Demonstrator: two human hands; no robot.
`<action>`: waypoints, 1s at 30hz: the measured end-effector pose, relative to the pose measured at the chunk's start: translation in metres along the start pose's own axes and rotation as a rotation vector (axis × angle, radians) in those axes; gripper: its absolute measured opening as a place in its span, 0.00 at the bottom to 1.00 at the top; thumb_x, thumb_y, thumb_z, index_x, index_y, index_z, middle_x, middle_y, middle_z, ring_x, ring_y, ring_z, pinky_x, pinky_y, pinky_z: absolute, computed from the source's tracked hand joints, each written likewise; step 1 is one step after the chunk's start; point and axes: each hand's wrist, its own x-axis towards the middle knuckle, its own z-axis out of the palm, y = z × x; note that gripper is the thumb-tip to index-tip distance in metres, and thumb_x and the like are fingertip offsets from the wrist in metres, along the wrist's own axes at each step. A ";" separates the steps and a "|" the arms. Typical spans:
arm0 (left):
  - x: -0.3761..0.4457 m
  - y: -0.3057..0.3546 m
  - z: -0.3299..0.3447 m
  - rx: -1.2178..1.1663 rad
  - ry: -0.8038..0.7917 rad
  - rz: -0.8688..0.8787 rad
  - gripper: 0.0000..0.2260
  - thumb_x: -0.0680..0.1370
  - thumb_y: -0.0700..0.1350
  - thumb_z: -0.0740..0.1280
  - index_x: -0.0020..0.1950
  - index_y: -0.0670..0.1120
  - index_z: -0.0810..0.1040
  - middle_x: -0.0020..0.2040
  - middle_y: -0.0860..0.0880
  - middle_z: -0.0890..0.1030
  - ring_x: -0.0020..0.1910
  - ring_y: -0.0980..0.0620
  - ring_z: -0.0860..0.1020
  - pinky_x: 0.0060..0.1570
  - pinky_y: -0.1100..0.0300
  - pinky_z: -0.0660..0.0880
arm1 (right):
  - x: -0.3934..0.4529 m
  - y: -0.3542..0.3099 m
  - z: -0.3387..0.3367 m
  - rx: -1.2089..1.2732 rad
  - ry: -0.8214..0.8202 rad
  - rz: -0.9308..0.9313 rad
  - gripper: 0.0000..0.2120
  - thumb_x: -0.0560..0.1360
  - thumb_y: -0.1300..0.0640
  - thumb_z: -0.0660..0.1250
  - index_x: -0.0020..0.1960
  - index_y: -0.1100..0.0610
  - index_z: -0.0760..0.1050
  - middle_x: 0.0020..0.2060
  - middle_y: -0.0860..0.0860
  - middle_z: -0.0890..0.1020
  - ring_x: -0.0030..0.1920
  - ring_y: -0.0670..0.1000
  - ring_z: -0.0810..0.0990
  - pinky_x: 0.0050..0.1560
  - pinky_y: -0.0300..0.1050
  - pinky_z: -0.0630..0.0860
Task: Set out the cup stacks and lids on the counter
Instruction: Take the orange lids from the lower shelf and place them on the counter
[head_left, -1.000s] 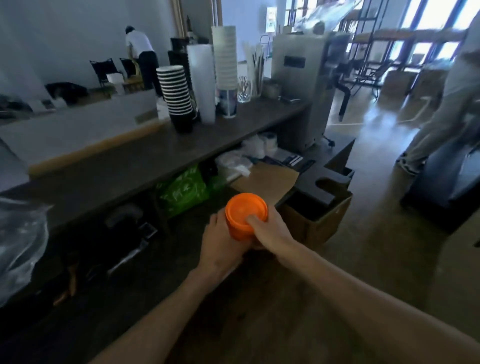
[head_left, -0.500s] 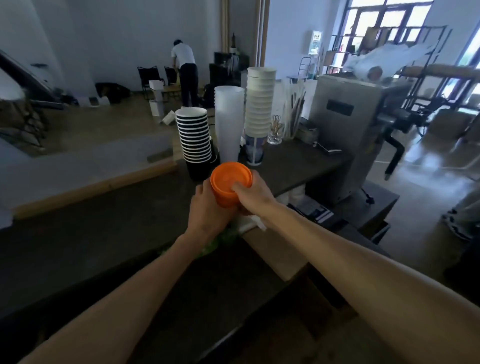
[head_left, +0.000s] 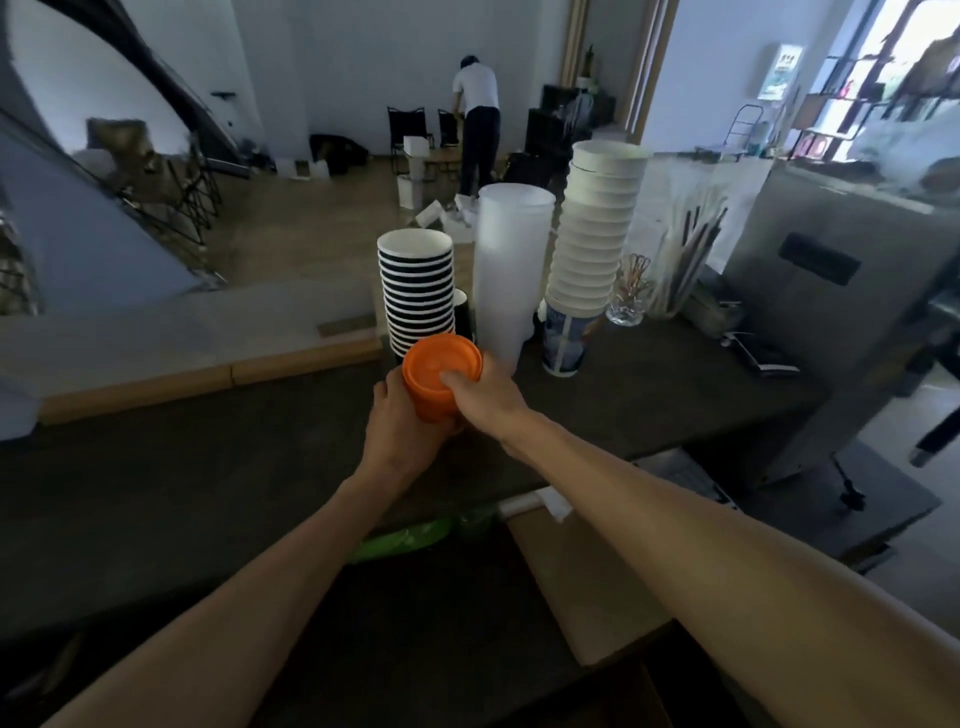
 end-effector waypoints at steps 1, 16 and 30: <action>0.001 -0.002 0.002 0.004 -0.009 -0.021 0.44 0.67 0.51 0.80 0.75 0.47 0.59 0.70 0.46 0.67 0.67 0.47 0.69 0.59 0.56 0.65 | 0.005 0.003 0.002 -0.002 -0.013 0.010 0.30 0.80 0.46 0.64 0.77 0.51 0.57 0.70 0.53 0.70 0.69 0.56 0.70 0.58 0.47 0.68; -0.028 -0.010 -0.018 0.103 -0.009 -0.119 0.50 0.65 0.62 0.77 0.78 0.49 0.54 0.74 0.45 0.62 0.70 0.45 0.67 0.63 0.51 0.68 | -0.019 -0.002 -0.004 -0.227 0.188 -0.349 0.29 0.78 0.44 0.65 0.74 0.55 0.64 0.66 0.51 0.72 0.67 0.51 0.71 0.61 0.47 0.71; -0.190 -0.112 -0.206 0.294 0.055 -0.131 0.08 0.75 0.43 0.70 0.54 0.47 0.80 0.47 0.52 0.83 0.46 0.54 0.81 0.49 0.54 0.79 | -0.157 -0.019 0.214 -0.535 -0.162 -0.787 0.21 0.78 0.48 0.67 0.68 0.54 0.72 0.63 0.50 0.74 0.63 0.49 0.73 0.63 0.46 0.73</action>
